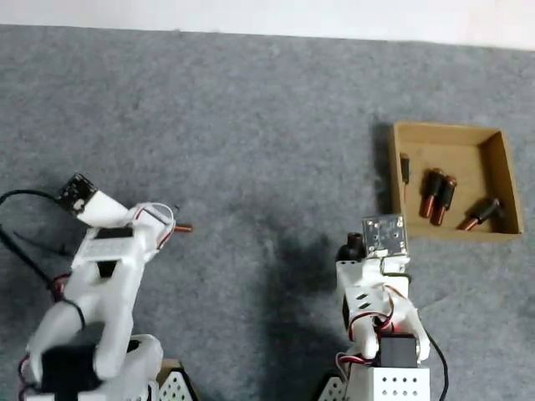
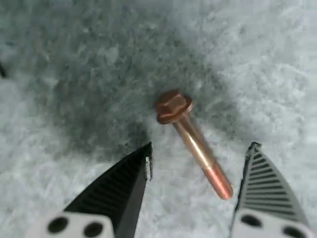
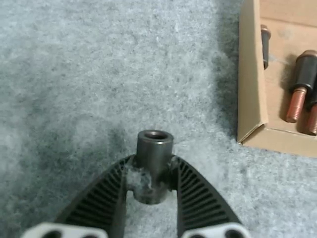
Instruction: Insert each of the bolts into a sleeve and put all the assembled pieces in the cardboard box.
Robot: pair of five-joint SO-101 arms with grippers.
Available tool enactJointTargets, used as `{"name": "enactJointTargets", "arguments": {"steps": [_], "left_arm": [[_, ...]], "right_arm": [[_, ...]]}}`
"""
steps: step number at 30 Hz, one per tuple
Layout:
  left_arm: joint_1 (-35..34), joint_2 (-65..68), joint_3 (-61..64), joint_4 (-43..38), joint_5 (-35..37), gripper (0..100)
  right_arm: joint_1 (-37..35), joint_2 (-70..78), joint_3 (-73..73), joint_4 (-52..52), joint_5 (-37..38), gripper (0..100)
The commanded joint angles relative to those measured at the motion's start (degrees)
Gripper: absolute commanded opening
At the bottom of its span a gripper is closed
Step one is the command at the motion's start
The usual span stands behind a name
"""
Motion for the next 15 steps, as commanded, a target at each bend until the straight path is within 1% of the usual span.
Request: {"name": "enactJointTargets", "arguments": {"steps": [1, 4, 8, 12, 15], "left_arm": [[-1.5, 9.4, -6.9, -1.1, 0.8, 28], [-3.3, 13.5, -10.5, -1.0, 4.1, 28], [-3.8, 15.1, -12.4, -1.0, 4.6, 28], [-4.0, 15.1, -12.4, -0.9, 7.0, 28], [-4.0, 15.3, -13.0, 0.9, 7.3, 28]], "right_arm": [[-0.1, -0.7, 0.2, -1.8, 0.7, 0.9], [-0.1, -0.7, 0.2, -1.8, 0.7, 0.9], [-0.1, -0.7, 0.2, -1.8, 0.7, 0.9], [-0.1, -0.7, 0.2, -1.8, 0.7, 0.9], [-0.1, -0.7, 0.2, -1.8, 0.7, 0.9]]}}
